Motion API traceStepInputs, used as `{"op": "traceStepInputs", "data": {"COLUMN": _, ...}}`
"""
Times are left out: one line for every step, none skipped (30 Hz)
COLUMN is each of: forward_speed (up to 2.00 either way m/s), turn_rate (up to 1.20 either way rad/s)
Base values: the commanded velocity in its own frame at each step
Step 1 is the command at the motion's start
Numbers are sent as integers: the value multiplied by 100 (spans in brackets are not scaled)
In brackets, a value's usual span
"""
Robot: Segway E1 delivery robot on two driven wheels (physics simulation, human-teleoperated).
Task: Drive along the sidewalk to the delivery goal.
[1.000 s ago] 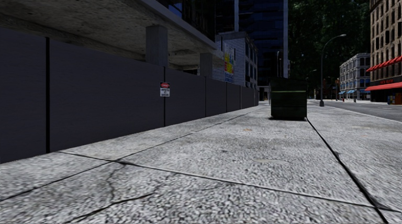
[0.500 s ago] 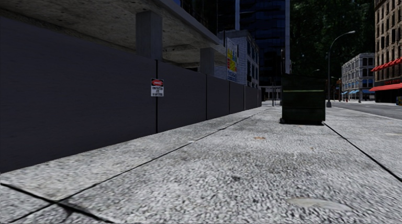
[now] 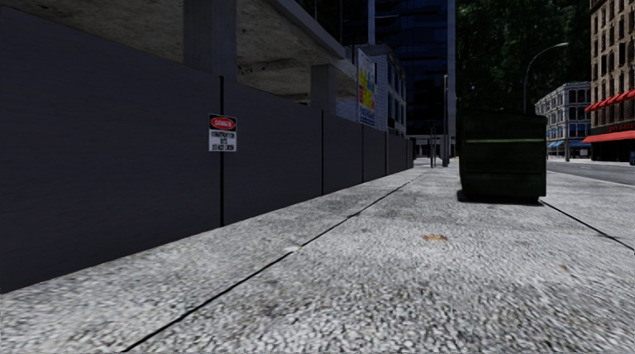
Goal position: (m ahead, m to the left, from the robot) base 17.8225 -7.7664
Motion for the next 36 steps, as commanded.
{"op": "traceStepInputs", "data": {"forward_speed": 200, "turn_rate": -21}}
{"op": "traceStepInputs", "data": {"forward_speed": 200, "turn_rate": -21}}
{"op": "traceStepInputs", "data": {"forward_speed": 200, "turn_rate": -21}}
{"op": "traceStepInputs", "data": {"forward_speed": 200, "turn_rate": -21}}
{"op": "traceStepInputs", "data": {"forward_speed": 200, "turn_rate": -21}}
{"op": "traceStepInputs", "data": {"forward_speed": 200, "turn_rate": -21}}
{"op": "traceStepInputs", "data": {"forward_speed": 200, "turn_rate": -21}}
{"op": "traceStepInputs", "data": {"forward_speed": 200, "turn_rate": -21}}
{"op": "traceStepInputs", "data": {"forward_speed": 200, "turn_rate": -21}}
{"op": "traceStepInputs", "data": {"forward_speed": 200, "turn_rate": -21}}
{"op": "traceStepInputs", "data": {"forward_speed": 200, "turn_rate": -21}}
{"op": "traceStepInputs", "data": {"forward_speed": 200, "turn_rate": -21}}
{"op": "traceStepInputs", "data": {"forward_speed": 200, "turn_rate": -21}}
{"op": "traceStepInputs", "data": {"forward_speed": 200, "turn_rate": -21}}
{"op": "traceStepInputs", "data": {"forward_speed": 200, "turn_rate": -21}}
{"op": "traceStepInputs", "data": {"forward_speed": 200, "turn_rate": -21}}
{"op": "traceStepInputs", "data": {"forward_speed": 200, "turn_rate": -21}}
{"op": "traceStepInputs", "data": {"forward_speed": 200, "turn_rate": -21}}
{"op": "traceStepInputs", "data": {"forward_speed": 200, "turn_rate": -21}}
{"op": "traceStepInputs", "data": {"forward_speed": 200, "turn_rate": -21}}
{"op": "traceStepInputs", "data": {"forward_speed": 200, "turn_rate": -22}}
{"op": "traceStepInputs", "data": {"forward_speed": 200, "turn_rate": -26}}
{"op": "traceStepInputs", "data": {"forward_speed": 200, "turn_rate": -38}}
{"op": "traceStepInputs", "data": {"forward_speed": 200, "turn_rate": -38}}
{"op": "traceStepInputs", "data": {"forward_speed": 200, "turn_rate": -42}}
{"op": "traceStepInputs", "data": {"forward_speed": 200, "turn_rate": -44}}
{"op": "traceStepInputs", "data": {"forward_speed": 200, "turn_rate": -44}}
{"op": "traceStepInputs", "data": {"forward_speed": 200, "turn_rate": -44}}
{"op": "traceStepInputs", "data": {"forward_speed": 200, "turn_rate": -45}}
{"op": "traceStepInputs", "data": {"forward_speed": 200, "turn_rate": -45}}
{"op": "traceStepInputs", "data": {"forward_speed": 200, "turn_rate": -45}}
{"op": "traceStepInputs", "data": {"forward_speed": 200, "turn_rate": -45}}
{"op": "traceStepInputs", "data": {"forward_speed": 200, "turn_rate": -45}}
{"op": "traceStepInputs", "data": {"forward_speed": 200, "turn_rate": -45}}
{"op": "traceStepInputs", "data": {"forward_speed": 200, "turn_rate": -42}}
{"op": "traceStepInputs", "data": {"forward_speed": 200, "turn_rate": -42}}
